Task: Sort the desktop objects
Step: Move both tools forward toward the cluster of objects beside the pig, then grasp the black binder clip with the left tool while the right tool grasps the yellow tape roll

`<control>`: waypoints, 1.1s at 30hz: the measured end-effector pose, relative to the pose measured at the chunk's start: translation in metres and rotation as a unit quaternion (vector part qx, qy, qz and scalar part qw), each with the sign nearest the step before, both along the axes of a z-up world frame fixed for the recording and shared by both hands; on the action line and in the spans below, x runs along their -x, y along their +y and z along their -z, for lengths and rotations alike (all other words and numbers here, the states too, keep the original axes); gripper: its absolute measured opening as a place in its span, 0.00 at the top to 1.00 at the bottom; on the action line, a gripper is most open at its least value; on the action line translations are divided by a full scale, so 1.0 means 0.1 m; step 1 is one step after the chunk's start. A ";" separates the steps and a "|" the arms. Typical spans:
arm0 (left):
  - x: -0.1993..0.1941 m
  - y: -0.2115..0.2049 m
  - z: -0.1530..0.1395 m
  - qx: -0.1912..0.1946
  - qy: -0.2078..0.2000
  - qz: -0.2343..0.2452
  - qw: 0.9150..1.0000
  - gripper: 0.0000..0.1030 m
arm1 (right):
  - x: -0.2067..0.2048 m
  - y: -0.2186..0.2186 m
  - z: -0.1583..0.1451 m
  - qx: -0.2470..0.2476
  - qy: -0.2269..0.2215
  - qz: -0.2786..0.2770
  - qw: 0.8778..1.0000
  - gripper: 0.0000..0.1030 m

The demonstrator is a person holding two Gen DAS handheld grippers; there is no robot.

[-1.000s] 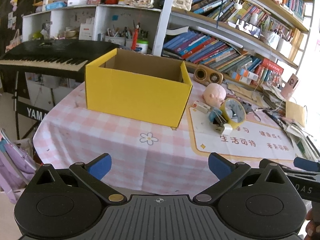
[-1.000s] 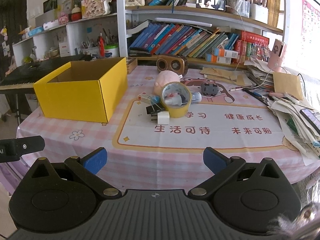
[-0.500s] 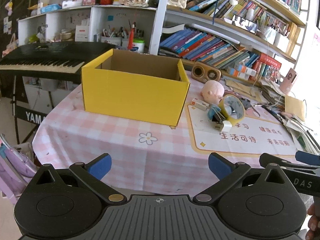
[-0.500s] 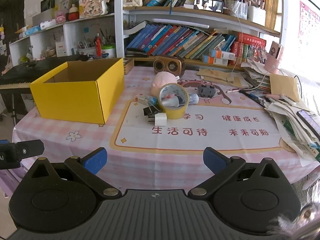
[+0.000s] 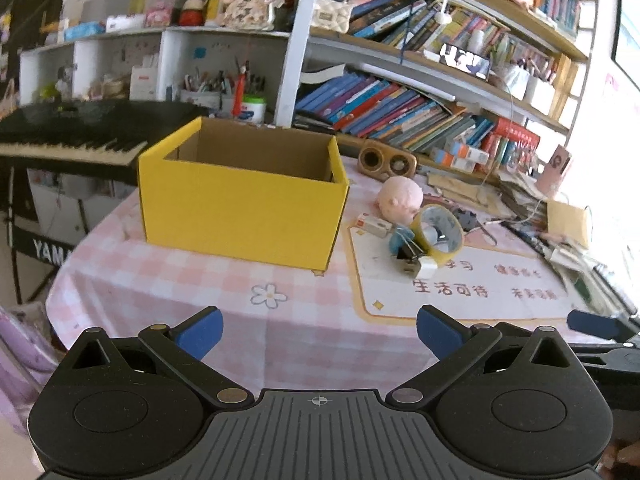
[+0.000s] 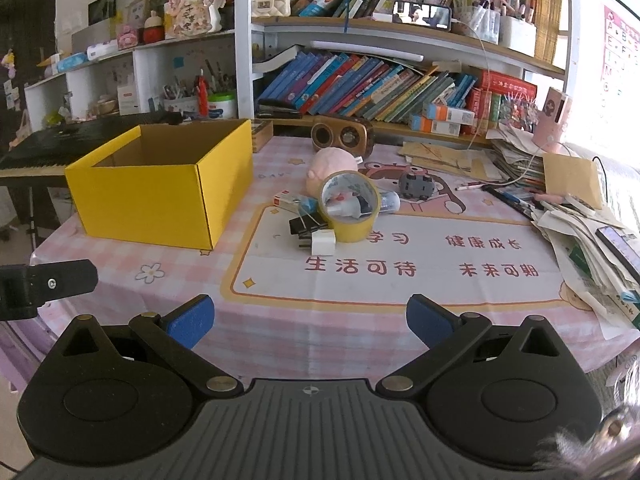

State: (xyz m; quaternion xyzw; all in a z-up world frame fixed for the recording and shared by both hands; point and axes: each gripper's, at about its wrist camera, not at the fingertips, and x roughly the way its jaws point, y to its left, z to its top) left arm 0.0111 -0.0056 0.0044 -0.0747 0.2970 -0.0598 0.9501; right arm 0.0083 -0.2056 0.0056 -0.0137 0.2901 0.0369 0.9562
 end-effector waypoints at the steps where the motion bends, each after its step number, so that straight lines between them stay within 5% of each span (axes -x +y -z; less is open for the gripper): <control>1: 0.00 -0.02 -0.01 -0.005 -0.003 0.001 1.000 0.00 | 0.00 -0.01 0.00 0.000 0.000 0.000 1.000 0.00; 18: -0.21 -0.23 0.00 -0.010 -0.002 0.014 1.000 0.00 | -0.14 -0.16 0.04 0.029 0.014 0.012 0.999 0.00; 33: -0.59 -0.53 0.06 -0.006 0.017 0.016 1.000 0.00 | -0.57 -0.48 0.04 0.001 0.021 -0.010 1.000 0.00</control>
